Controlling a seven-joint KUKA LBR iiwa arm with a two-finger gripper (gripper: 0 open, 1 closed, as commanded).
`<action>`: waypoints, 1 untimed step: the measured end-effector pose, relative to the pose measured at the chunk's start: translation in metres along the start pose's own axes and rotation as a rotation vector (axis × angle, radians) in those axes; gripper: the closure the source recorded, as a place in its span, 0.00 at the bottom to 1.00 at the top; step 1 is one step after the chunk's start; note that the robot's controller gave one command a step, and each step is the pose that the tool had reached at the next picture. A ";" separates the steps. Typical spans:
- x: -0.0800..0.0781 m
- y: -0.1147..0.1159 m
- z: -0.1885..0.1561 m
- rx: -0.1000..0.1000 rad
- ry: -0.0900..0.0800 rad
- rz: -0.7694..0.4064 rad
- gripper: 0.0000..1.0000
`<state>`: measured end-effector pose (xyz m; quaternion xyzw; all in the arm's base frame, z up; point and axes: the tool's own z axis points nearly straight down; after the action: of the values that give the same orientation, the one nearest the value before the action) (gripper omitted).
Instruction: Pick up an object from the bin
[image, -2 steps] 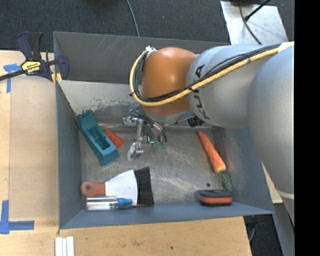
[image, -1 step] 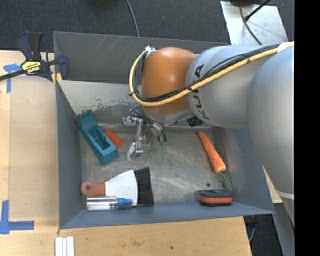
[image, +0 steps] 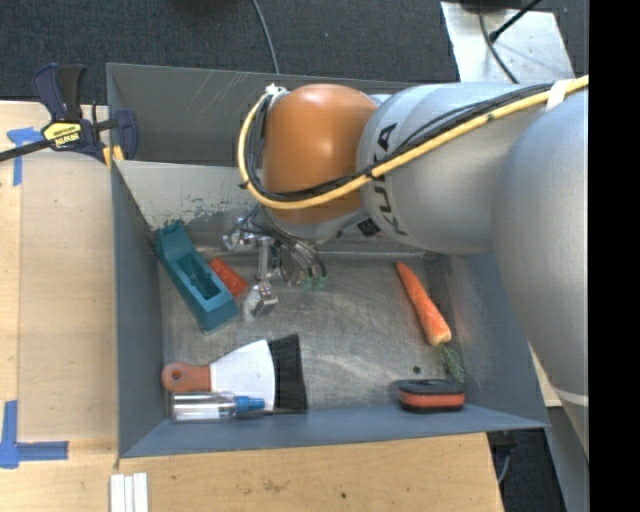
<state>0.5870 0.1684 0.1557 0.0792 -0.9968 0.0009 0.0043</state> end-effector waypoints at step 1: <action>-0.025 0.036 0.056 0.019 0.017 -0.110 1.00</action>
Offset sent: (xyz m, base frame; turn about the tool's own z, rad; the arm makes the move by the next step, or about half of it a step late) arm 0.0000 0.0000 0.0000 0.0000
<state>0.6060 0.2075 0.0993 0.1340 -0.9909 0.0105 0.0119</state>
